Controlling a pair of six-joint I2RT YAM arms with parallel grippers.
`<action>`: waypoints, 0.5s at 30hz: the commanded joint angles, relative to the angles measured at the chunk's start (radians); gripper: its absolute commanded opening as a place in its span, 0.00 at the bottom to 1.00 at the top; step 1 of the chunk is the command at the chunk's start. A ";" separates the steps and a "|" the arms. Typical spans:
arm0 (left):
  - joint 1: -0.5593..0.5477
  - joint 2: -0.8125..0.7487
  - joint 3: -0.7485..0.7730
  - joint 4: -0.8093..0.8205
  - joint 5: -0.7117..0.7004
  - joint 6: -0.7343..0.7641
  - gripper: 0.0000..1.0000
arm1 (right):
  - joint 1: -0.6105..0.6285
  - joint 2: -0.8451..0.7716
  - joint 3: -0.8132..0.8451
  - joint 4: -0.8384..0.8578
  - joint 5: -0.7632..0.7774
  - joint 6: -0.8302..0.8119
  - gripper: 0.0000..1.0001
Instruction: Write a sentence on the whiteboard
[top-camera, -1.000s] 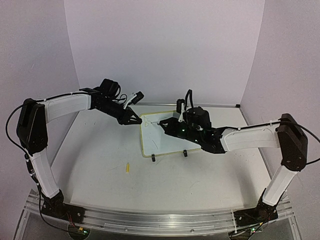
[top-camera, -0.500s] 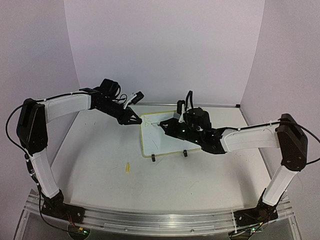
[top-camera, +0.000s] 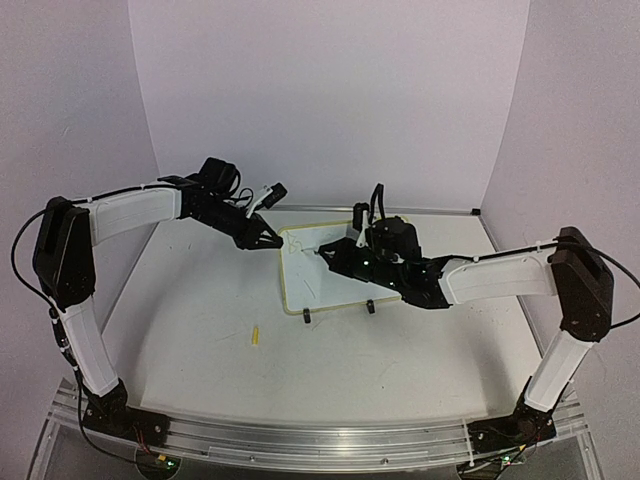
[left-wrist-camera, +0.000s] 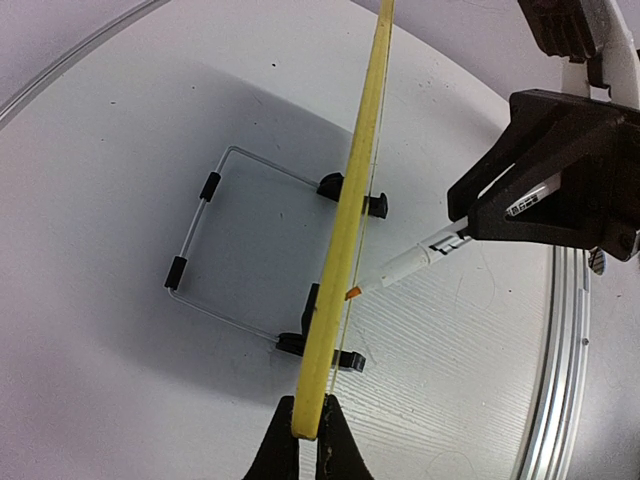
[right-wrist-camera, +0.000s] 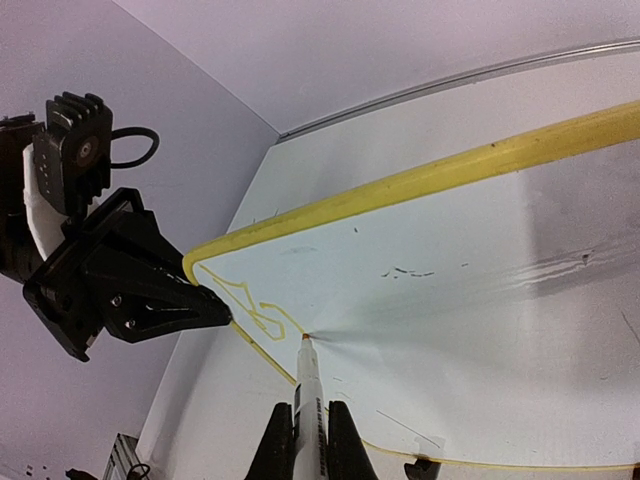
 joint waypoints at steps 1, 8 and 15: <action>-0.003 -0.047 -0.001 0.001 -0.054 0.044 0.00 | -0.005 0.019 0.014 -0.005 0.034 0.010 0.00; -0.003 -0.045 -0.001 0.000 -0.053 0.045 0.00 | -0.005 -0.001 0.022 0.050 0.035 0.004 0.00; -0.004 -0.042 0.000 -0.001 -0.052 0.044 0.00 | -0.004 -0.020 0.017 0.087 0.047 -0.001 0.00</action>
